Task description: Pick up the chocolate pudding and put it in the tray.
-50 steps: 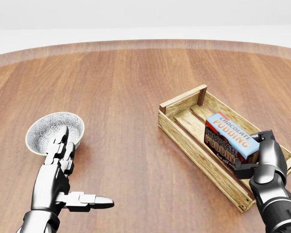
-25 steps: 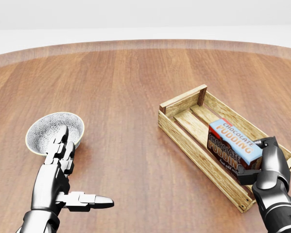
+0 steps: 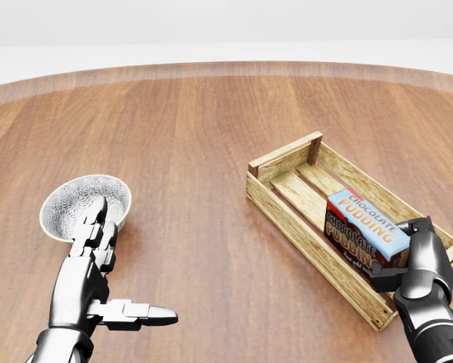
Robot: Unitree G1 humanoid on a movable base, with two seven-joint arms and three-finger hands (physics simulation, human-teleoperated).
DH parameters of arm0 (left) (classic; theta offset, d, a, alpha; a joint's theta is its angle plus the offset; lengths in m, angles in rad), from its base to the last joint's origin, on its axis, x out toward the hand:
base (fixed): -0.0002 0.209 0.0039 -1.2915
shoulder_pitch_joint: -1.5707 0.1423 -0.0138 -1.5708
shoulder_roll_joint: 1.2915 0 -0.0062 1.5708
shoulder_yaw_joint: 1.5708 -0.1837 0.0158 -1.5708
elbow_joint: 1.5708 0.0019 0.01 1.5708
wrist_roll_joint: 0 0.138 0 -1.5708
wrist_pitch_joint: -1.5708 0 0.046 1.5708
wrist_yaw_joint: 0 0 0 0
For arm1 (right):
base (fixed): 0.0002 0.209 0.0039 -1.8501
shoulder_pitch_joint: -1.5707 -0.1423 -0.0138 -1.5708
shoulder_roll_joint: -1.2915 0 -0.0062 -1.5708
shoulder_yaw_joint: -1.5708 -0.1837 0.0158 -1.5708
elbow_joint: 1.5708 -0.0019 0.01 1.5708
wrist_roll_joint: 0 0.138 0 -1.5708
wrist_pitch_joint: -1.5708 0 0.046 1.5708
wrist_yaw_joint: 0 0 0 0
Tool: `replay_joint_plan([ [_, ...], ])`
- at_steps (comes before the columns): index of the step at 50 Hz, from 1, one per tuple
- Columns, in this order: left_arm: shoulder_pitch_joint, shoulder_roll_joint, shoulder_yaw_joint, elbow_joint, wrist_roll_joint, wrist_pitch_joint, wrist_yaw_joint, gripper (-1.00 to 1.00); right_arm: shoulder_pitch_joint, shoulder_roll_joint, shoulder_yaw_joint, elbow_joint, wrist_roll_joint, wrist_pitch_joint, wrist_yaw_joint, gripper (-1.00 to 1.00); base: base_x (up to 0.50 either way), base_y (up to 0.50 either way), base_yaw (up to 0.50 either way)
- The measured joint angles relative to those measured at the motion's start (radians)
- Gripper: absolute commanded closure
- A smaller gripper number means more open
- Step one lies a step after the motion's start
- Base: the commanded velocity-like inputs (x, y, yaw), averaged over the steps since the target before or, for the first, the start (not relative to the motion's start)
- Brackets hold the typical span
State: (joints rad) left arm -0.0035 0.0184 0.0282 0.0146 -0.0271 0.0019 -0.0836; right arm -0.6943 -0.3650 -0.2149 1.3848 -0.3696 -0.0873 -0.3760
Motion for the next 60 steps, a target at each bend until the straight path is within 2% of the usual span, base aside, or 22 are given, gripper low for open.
replay_joint_plan([
  [1, 0.000, 0.000, 0.000, 0.000, 0.000, 0.000, 0.000, -1.00, 0.000, 0.000, 0.000, 0.000, 0.000, 0.000, 0.000, 0.96, 0.00, 0.00, 0.00],
  [2, 0.000, 0.000, 0.000, 0.001, 0.000, 0.000, 0.000, -1.00, 0.000, 0.000, 0.000, 0.000, 0.000, 0.000, -0.001, -0.06, 0.00, 0.00, 0.00],
  [3, 0.000, 0.000, 0.000, 0.001, 0.000, 0.000, 0.000, -1.00, 0.000, -0.001, 0.000, 0.000, 0.000, 0.000, -0.001, -0.06, 0.00, 0.00, 0.00],
  [4, 0.000, 0.000, 0.000, 0.001, 0.000, 0.000, 0.000, -1.00, 0.000, -0.001, 0.000, 0.000, 0.000, 0.000, -0.002, -1.00, 0.00, 0.00, 0.00],
  [35, -0.001, 0.000, 0.001, -0.006, -0.001, 0.008, 0.002, -1.00, -0.032, -0.019, 0.000, -0.003, 0.010, 0.000, 0.003, -1.00, 0.00, 0.00, 0.00],
  [60, -0.001, 0.000, 0.001, -0.007, -0.001, 0.009, 0.002, -1.00, -0.181, -0.119, 0.023, -0.028, 0.009, 0.000, 0.065, -1.00, 0.00, 0.00, 0.00],
])
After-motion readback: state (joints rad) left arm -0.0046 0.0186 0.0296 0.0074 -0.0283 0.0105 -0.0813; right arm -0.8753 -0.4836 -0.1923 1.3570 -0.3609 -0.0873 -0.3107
